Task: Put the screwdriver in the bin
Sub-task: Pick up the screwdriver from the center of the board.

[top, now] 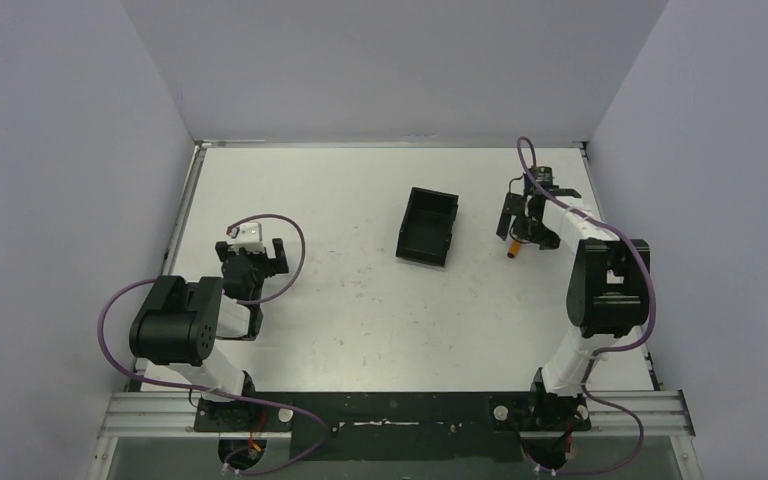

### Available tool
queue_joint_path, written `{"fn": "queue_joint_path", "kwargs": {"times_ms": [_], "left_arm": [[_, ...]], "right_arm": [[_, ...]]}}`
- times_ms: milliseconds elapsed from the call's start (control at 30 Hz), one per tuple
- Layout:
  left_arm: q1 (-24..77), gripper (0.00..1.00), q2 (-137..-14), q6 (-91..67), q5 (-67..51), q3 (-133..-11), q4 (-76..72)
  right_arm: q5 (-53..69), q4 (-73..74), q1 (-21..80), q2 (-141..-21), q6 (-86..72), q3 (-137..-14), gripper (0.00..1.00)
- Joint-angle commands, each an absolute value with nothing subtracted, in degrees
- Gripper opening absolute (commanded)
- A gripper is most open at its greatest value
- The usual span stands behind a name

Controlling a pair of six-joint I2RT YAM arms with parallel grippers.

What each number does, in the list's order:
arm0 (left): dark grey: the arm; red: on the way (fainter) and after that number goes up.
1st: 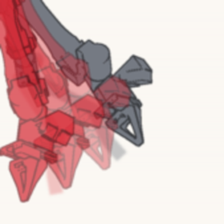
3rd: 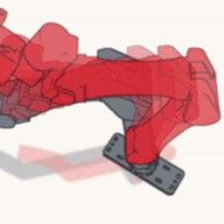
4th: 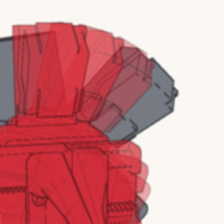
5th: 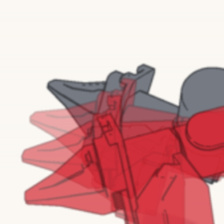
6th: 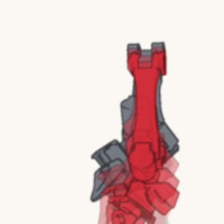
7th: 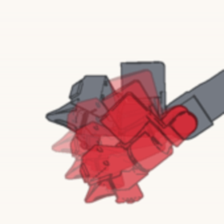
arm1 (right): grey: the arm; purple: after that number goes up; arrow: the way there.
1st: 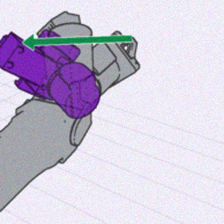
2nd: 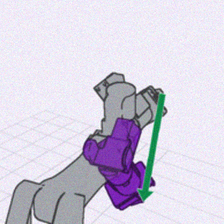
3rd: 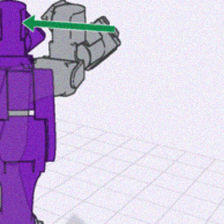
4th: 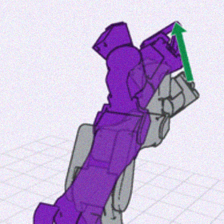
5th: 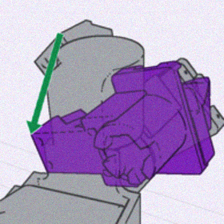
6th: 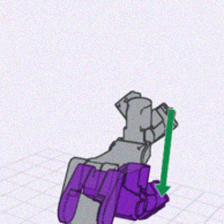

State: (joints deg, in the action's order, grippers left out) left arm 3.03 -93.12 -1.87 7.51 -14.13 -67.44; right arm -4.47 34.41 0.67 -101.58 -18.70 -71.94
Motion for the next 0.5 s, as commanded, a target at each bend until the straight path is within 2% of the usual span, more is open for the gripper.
{"fn": "queue_joint_path", "kwargs": {"times_ms": [0, 467], "left_arm": [[3.3, 0.97, -92.3, -1.8, 8.0, -14.5, -69.4], [3.3, 0.97, -92.3, -1.8, 8.0, -14.5, -69.4]], "right_arm": [[-4.7, 32.7, 0.2, -103.6, -18.7, -74.8, 0.88], [-5.1, 31.0, 0.1, -111.8, -19.2, -77.2, 0.71]]}}
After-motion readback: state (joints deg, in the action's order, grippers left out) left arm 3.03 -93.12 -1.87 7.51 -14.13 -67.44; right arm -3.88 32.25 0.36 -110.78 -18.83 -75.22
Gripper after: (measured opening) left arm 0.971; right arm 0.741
